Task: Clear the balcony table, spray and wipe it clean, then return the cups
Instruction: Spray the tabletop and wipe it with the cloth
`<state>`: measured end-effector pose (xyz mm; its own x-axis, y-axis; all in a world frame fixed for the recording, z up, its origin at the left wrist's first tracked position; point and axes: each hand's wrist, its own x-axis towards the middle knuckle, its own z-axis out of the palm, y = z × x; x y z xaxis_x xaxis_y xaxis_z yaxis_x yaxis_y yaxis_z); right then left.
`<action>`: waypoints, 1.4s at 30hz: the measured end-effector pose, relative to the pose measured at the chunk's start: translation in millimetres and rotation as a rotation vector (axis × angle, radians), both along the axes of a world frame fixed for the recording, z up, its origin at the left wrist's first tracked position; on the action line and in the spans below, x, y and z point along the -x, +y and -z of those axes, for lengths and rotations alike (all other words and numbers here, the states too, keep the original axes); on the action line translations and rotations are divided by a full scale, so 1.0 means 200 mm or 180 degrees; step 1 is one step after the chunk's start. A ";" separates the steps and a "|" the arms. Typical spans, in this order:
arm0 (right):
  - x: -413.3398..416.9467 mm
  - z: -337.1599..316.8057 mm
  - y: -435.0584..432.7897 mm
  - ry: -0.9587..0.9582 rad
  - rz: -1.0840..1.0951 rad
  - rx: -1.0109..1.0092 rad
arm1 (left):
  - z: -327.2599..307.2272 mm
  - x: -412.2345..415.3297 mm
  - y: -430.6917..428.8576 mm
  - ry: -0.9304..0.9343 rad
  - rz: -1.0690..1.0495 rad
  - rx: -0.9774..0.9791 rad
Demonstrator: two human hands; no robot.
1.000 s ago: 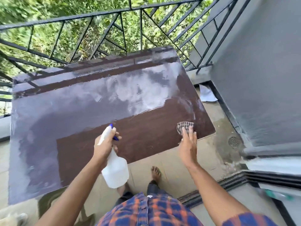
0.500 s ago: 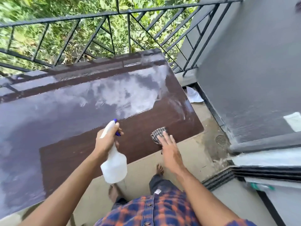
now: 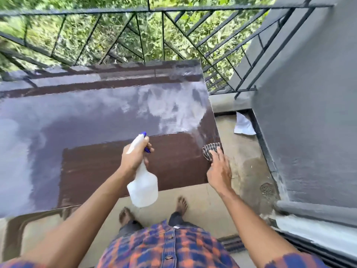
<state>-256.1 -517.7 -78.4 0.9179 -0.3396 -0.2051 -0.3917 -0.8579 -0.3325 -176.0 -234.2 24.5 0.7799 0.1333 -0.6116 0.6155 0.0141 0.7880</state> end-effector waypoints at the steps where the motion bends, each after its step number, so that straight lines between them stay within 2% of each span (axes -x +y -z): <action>1: -0.05 0.00 0.04 -0.0038 -0.0023 -0.0032 | -0.01 0.00 -0.04 -0.0033 -0.0023 0.0025; 7: -0.20 0.01 0.31 -0.0106 -0.0839 -0.0249 | -0.02 -0.05 -0.17 -0.0130 -0.0049 -0.0036; 11: -0.10 0.04 0.17 -0.0259 -0.1473 -0.0205 | -0.05 -0.09 -0.21 -0.0070 0.0102 -0.0209; 15: -0.05 0.04 -0.15 -0.0190 -0.1035 -0.0084 | -0.07 -0.14 -0.22 -0.0068 0.0075 -0.0110; 19: -0.23 0.03 -0.27 -0.0125 -0.0639 0.0029 | -0.09 -0.20 -0.20 -0.0022 0.0036 -0.0008; 24: -0.52 -0.03 0.03 -0.0104 -0.0163 -0.0025 | -0.09 -0.28 -0.16 -0.0132 0.0082 0.0077; 26: -0.58 -0.06 0.22 -0.0175 -0.0192 -0.0195 | -0.08 -0.31 -0.13 -0.0127 0.0094 0.0100; 30: -0.52 -0.02 0.44 -0.0118 -0.0861 -0.0369 | -0.04 -0.36 -0.08 -0.0058 0.0091 0.0155; 34: -0.38 -0.02 0.24 -0.0198 -0.1623 -0.0238 | -0.02 -0.41 -0.02 -0.0059 0.0023 0.0241; 36: -0.34 -0.02 0.09 -0.0136 -0.1443 -0.0136 | -0.01 -0.43 0.01 -0.0070 0.0024 0.0235; 39: -0.41 -0.01 -0.10 -0.0007 -0.0623 -0.0134 | -0.02 -0.46 0.06 -0.0081 0.0001 0.0188; 42: -0.60 -0.03 -0.10 -0.0019 -0.0237 -0.0215 | -0.02 -0.48 0.10 -0.0110 -0.0038 0.0153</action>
<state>-136.6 -538.1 -71.6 0.9414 -0.2561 -0.2196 -0.3256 -0.8602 -0.3926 -79.2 -215.1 28.3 0.7992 0.1140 -0.5902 0.5875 0.0596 0.8071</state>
